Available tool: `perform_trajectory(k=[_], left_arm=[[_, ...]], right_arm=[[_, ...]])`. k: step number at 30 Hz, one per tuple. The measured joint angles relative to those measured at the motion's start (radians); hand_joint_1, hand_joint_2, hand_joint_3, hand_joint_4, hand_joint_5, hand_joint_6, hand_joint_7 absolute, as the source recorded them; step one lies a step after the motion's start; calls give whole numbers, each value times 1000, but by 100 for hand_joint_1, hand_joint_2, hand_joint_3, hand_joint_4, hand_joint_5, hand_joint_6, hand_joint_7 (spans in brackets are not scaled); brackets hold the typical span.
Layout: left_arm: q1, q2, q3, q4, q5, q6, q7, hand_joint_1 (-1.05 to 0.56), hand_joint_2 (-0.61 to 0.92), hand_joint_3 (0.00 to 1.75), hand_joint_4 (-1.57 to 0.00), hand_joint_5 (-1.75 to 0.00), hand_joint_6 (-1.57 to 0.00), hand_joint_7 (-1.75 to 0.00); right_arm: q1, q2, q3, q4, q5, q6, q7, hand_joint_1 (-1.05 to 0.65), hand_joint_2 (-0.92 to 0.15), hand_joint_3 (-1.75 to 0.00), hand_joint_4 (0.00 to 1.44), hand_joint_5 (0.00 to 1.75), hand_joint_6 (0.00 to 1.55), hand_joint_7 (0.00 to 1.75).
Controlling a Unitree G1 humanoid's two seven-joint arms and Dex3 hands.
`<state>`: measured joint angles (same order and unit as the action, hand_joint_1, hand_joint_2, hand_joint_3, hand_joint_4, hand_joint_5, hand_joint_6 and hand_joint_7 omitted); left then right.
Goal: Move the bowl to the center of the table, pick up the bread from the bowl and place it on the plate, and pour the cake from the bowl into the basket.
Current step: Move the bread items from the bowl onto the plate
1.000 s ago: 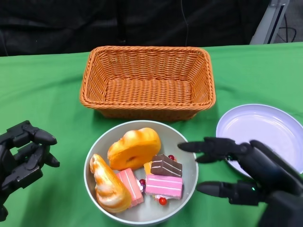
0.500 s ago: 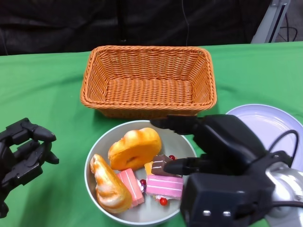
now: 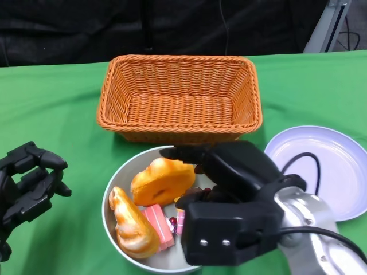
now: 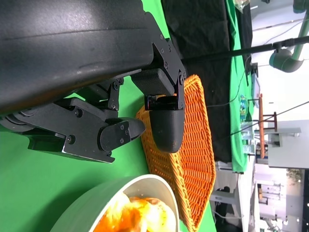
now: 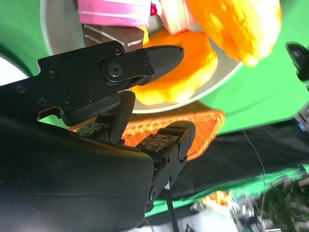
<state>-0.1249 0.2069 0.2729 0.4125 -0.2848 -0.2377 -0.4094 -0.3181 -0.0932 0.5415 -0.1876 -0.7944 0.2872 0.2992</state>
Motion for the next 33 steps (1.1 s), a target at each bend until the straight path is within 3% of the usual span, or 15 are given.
perform_trajectory(k=[14, 24, 33], left_arm=[[-5, 0, 4, 17, 1, -16, 3, -2, 87, 55, -69, -158, -77, -122], [-13, 0, 3, 35, 3, -30, 3, -2, 83, 63, -68, -158, -74, -126], [-17, 0, -1, 54, 4, -59, 2, -1, 80, 68, -70, -157, -75, -127]], right_arm=[[-87, 57, 98, 153, -169, 42, -49, -70, -92, -13, 48, 51, 36, 0], [-133, 90, 140, 240, -227, 67, -54, -70, -92, -13, 59, 40, 41, 2], [-176, 91, 176, 298, -258, 63, -45, -65, -92, -9, 87, 48, 60, 7]])
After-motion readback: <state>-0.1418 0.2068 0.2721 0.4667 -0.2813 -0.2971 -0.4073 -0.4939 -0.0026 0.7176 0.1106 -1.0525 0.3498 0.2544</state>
